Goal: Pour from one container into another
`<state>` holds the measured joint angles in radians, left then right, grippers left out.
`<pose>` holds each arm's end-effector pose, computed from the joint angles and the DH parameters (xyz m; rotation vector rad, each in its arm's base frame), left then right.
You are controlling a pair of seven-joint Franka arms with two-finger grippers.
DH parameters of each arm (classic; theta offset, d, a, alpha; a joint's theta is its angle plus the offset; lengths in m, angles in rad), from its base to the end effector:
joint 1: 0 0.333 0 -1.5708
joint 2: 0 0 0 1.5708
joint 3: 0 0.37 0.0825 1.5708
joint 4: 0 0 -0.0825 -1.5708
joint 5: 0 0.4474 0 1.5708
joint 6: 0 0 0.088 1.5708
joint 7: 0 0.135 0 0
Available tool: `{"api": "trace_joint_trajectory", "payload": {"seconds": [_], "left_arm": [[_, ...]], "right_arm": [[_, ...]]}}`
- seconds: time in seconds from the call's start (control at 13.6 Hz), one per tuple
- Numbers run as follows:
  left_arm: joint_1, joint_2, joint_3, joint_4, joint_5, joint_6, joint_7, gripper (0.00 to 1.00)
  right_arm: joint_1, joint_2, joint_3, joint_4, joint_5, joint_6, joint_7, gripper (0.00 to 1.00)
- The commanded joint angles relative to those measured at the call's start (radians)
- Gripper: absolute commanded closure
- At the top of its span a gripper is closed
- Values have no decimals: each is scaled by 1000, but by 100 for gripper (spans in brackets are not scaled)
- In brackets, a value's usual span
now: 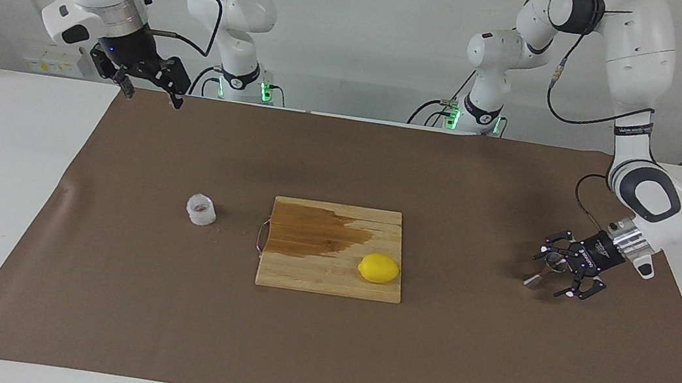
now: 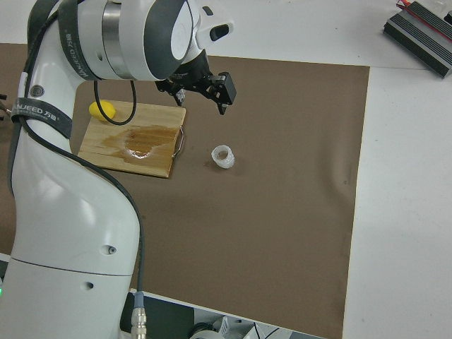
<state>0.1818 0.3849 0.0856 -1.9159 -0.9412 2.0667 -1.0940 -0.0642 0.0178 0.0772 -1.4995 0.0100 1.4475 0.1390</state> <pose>0.6718 0.1170 0.2788 1.4163 2.0394 -0.6286 0.6097 0.0089 0.6670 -3.1275 0.1959 0.1104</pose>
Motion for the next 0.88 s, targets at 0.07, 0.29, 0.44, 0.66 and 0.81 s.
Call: {"api": "trace_joint_trajectory", "payload": {"seconds": [0.07,0.29,0.44,0.66,0.81], "left_arm": [[-8,-47,3,-60,-34,18,-4,0],[-13,-57,3,-78,-48,24,-1,0],[-13,-60,3,-89,-65,29,0,0],[-12,-64,3,-107,-109,47,11,0],[-10,-70,3,-121,-131,50,32,0]], "right_arm": [[-12,-6,4,-5,18,-9,-24,0],[-5,-9,6,-5,18,-29,-27,0],[-14,-9,6,-7,19,-30,-71,0],[-16,-15,6,-27,50,-22,-258,0],[-45,-18,6,-44,54,19,-471,0]]}}
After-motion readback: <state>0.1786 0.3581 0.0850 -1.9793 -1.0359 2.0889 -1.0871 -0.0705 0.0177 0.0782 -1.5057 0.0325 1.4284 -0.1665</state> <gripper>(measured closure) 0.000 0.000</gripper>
